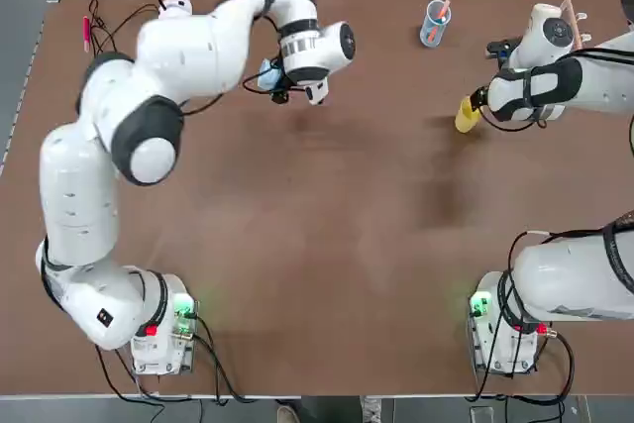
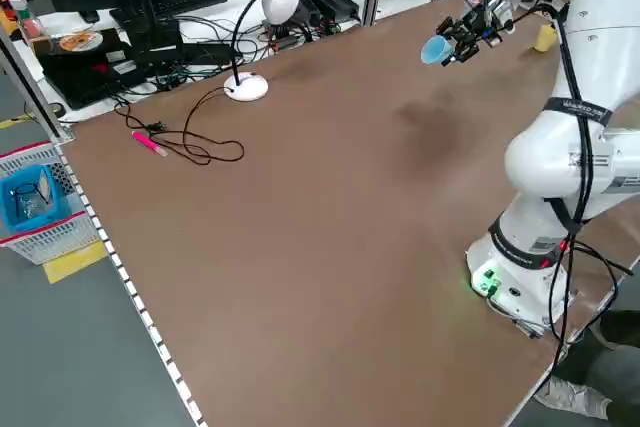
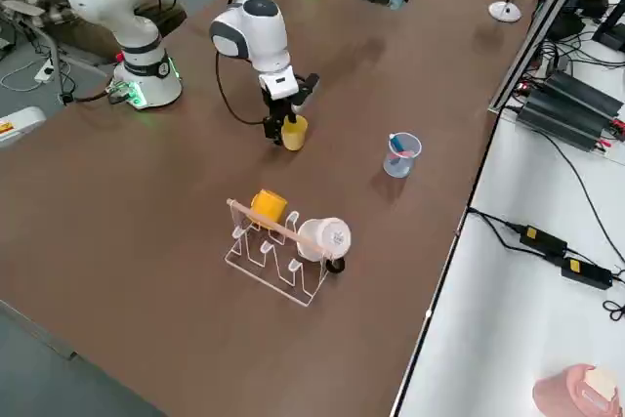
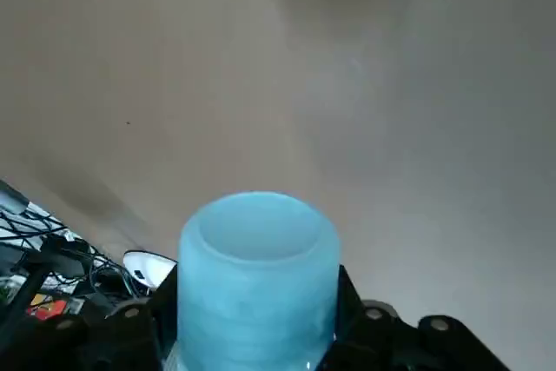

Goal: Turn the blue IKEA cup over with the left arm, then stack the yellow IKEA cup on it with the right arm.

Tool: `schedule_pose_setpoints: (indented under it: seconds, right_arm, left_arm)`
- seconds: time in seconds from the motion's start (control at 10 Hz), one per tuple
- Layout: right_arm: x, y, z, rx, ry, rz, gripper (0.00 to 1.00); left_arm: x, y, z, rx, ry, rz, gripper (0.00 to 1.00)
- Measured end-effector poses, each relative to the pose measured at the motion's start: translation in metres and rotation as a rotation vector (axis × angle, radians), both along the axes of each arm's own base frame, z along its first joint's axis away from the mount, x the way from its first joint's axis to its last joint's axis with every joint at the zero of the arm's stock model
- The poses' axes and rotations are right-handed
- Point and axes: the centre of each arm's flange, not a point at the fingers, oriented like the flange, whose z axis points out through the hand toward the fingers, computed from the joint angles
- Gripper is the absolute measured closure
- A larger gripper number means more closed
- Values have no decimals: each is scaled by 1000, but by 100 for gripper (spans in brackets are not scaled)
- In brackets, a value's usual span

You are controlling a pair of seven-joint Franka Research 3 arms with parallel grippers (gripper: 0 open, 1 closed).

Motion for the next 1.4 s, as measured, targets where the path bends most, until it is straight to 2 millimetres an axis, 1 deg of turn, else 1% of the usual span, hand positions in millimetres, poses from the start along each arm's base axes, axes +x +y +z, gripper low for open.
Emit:
schedule_pose_setpoints:
  seconds: [0.2,0.3,0.4,0.5,0.6,0.7,0.8,0.9,1.0,1.1,1.2,1.3,1.4]
  right_arm:
    - [0,2,-9,2,-3,4,2]
    - [0,2,-13,3,-4,5,2]
    - [0,3,-16,4,-6,5,4]
    - [0,3,-21,5,-9,5,6]
    - [0,3,-25,6,-8,5,15]
    - [-1,3,-27,6,-7,5,30]
    - [0,3,-27,6,-7,3,44]
    - [0,2,-26,6,-10,0,46]
    - [0,0,-26,7,-13,-9,61]
    - [0,0,-26,11,-15,-29,79]
    - [1,1,-25,14,-18,-46,93]
    - [2,2,-23,17,-23,-55,96]
    - [2,2,-23,18,-23,-61,96]
  left_arm:
    - [-9,-15,-29,79,5,1,31]
    - [-10,-19,-46,107,2,-2,31]
    - [-10,-22,-59,128,-6,-8,31]
    - [-12,-25,-66,143,-9,-15,31]
    - [-13,-27,-72,154,-4,-24,31]
    - [-14,-28,-76,162,-2,-29,31]
    - [-14,-28,-77,169,3,-35,31]
    - [-16,-30,-79,182,8,-45,31]
    - [-20,-33,-84,199,5,-59,31]
    - [-29,-37,-92,223,4,-71,31]
    - [-36,-40,-100,249,5,-78,31]
    - [-39,-41,-108,265,4,-81,31]
    - [-40,-41,-115,276,3,-82,31]
